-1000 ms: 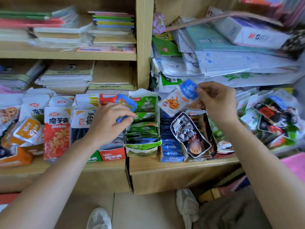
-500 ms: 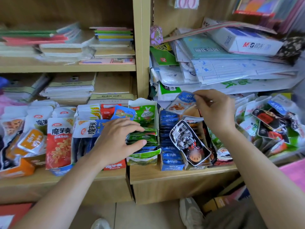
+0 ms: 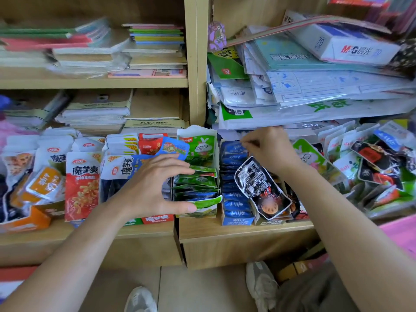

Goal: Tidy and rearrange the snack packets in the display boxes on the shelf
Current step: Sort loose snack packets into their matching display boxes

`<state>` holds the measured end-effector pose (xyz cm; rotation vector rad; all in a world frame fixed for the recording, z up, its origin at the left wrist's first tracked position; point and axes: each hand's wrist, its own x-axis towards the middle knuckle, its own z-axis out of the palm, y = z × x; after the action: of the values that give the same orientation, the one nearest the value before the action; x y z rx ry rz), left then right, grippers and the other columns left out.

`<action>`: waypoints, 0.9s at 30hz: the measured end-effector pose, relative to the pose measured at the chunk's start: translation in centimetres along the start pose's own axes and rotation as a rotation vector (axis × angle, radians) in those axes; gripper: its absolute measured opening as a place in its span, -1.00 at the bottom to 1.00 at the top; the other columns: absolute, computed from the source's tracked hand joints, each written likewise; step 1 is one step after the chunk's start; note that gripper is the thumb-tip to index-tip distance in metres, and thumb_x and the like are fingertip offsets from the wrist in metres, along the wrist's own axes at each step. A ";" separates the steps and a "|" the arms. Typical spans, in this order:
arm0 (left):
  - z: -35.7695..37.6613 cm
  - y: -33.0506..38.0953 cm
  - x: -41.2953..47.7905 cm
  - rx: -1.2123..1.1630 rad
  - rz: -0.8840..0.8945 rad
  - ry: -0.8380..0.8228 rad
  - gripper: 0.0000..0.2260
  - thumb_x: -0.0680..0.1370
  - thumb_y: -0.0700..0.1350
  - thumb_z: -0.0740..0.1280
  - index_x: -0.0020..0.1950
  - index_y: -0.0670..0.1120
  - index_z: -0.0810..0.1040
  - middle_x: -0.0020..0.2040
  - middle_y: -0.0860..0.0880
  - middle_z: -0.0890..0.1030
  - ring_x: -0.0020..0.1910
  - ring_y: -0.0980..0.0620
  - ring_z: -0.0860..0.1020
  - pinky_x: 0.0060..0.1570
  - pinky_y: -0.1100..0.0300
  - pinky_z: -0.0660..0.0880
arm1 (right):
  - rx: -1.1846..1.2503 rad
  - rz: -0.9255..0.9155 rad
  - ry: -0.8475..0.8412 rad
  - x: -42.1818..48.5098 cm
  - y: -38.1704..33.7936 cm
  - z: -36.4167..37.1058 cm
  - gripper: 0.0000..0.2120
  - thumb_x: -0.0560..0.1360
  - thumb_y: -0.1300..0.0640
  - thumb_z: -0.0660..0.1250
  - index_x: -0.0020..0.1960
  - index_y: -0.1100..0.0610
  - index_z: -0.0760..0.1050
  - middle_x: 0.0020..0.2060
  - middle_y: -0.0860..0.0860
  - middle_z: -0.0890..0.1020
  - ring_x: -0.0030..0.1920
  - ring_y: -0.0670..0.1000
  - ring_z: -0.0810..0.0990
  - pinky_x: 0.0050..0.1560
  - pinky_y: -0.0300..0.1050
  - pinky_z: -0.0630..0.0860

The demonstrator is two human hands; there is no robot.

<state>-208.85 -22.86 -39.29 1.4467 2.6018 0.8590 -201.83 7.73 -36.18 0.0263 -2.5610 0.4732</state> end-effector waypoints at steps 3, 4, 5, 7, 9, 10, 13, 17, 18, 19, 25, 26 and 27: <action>0.2 -0.3 -0.5 0.008 0.029 0.057 -0.45 0.30 0.46 0.42 0.18 0.20 0.65 0.34 0.26 0.52 0.49 0.18 0.29 0.42 -0.12 0.31 | -0.021 0.013 -0.137 0.3 0.3 2.1 -0.87 0.46 0.35 0.37 -0.16 0.27 0.70 -0.22 0.18 0.72 -0.20 0.15 0.68 -0.07 0.04 0.63; 0.3 -0.4 -0.6 0.013 0.043 0.075 -0.51 0.31 0.43 0.42 0.12 0.21 0.68 0.32 0.25 0.53 0.48 0.16 0.32 0.39 -0.16 0.34 | -0.021 0.019 -0.167 0.4 0.3 2.4 -0.85 0.47 0.35 0.36 -0.12 0.25 0.72 -0.19 0.17 0.73 -0.15 0.18 0.68 0.00 0.06 0.62; 0.4 -0.4 -0.8 0.017 0.054 0.084 -0.56 0.33 0.42 0.42 0.08 0.21 0.70 0.30 0.25 0.55 0.47 0.15 0.33 0.38 -0.18 0.35 | -0.033 0.031 -0.194 0.5 0.1 2.5 -0.82 0.49 0.34 0.35 -0.05 0.23 0.73 -0.16 0.16 0.74 -0.10 0.19 0.67 0.07 0.06 0.59; 0.6 -0.6 -1.1 0.019 0.078 0.088 -0.60 0.37 0.39 0.40 0.05 0.20 0.71 0.25 0.24 0.57 0.45 0.13 0.37 0.35 -0.16 0.38 | -0.055 0.061 -0.215 0.5 -0.3 2.6 -0.78 0.52 0.30 0.34 0.10 0.19 0.69 -0.07 0.16 0.73 0.00 0.22 0.63 0.15 0.07 0.55; 0.8 -0.6 -1.3 0.017 0.112 0.099 -0.62 0.40 0.35 0.41 0.06 0.16 0.73 0.13 0.23 0.60 0.36 0.08 0.45 0.27 -0.13 0.43 | -0.015 0.070 -0.145 0.1 -0.9 2.0 -0.75 0.49 0.24 0.41 0.17 0.14 0.66 0.00 0.12 0.70 0.01 0.16 0.61 0.10 0.06 0.56; 0.8 -0.6 -1.3 0.017 0.128 0.106 -0.63 0.41 0.33 0.42 0.06 0.14 0.73 0.07 0.22 0.61 0.30 0.06 0.48 0.23 -0.11 0.45 | 0.036 0.057 -0.106 -0.2 -1.5 1.5 -0.76 0.47 0.23 0.46 0.14 0.12 0.67 -0.03 0.08 0.69 -0.06 0.08 0.60 0.03 0.00 0.56; 0.9 -0.6 -1.5 0.024 0.135 0.115 -0.64 0.42 0.31 0.41 0.07 0.13 0.73 -0.02 0.26 0.61 0.24 0.07 0.50 0.21 -0.05 0.47 | 0.246 -0.005 -0.167 -1.4 -3.7 0.1 -0.84 0.42 0.18 0.54 0.00 0.10 0.69 -0.16 -0.03 0.66 -0.20 -0.10 0.57 -0.13 -0.27 0.47; 0.9 -0.3 -1.8 0.008 0.119 0.149 -0.62 0.40 0.28 0.44 0.11 0.13 0.70 0.02 0.26 0.63 0.26 0.13 0.51 0.25 0.09 0.46 | 0.445 0.000 -0.445 -3.0 -5.7 0.4 -0.81 0.39 0.14 0.57 0.00 0.08 0.70 -0.17 -0.13 0.68 -0.17 -0.15 0.61 -0.15 -0.38 0.45; 0.8 -0.2 -1.9 -0.008 0.117 0.159 -0.63 0.38 0.24 0.48 0.11 0.11 0.69 0.03 0.22 0.64 0.24 0.13 0.53 0.23 0.14 0.46 | 0.446 -0.003 -0.474 -3.2 -5.8 0.7 -0.79 0.38 0.13 0.58 0.01 0.06 0.70 -0.17 -0.15 0.67 -0.17 -0.14 0.60 -0.15 -0.34 0.47; 0.7 -0.1 -1.9 -0.022 0.118 0.164 -0.65 0.37 0.19 0.53 0.08 0.09 0.67 0.03 0.19 0.65 0.23 0.12 0.54 0.22 0.15 0.46 | 0.439 -0.011 -0.486 -3.2 -5.8 1.0 -0.78 0.37 0.12 0.59 0.01 0.04 0.71 -0.18 -0.17 0.66 -0.17 -0.11 0.60 -0.15 -0.27 0.50; 0.5 0.0 -2.0 -0.036 0.145 0.165 -0.69 0.38 0.10 0.58 0.05 0.05 0.67 0.08 0.18 0.65 0.26 0.14 0.54 0.27 0.04 0.46 | 0.416 -0.056 -0.443 -2.6 -5.8 1.8 -0.96 0.45 0.24 0.51 -0.09 0.16 0.71 -0.25 -0.05 0.71 -0.26 -0.14 0.63 -0.20 -0.32 0.53; 0.4 -0.1 -2.0 -0.047 0.134 0.174 -0.68 0.39 0.12 0.57 0.08 0.06 0.66 0.09 0.18 0.64 0.25 0.13 0.55 0.25 0.02 0.47 | 0.392 -0.068 -0.415 -2.4 -5.9 2.0 -0.96 0.47 0.25 0.49 -0.09 0.16 0.70 -0.25 -0.04 0.71 -0.25 -0.13 0.64 -0.19 -0.32 0.54; 0.4 -0.2 -2.1 -0.062 0.121 0.183 -0.66 0.40 0.13 0.56 0.10 0.06 0.65 0.10 0.18 0.64 0.24 0.12 0.55 0.23 0.00 0.48 | 0.370 -0.073 -0.385 -2.2 -5.8 2.3 -0.97 0.48 0.26 0.47 -0.09 0.16 0.69 -0.25 -0.03 0.70 -0.24 -0.11 0.64 -0.18 -0.29 0.56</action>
<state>-207.73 -24.45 -40.18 1.5939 2.6070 1.1264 -200.38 1.33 -37.21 0.3754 -2.7872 0.9894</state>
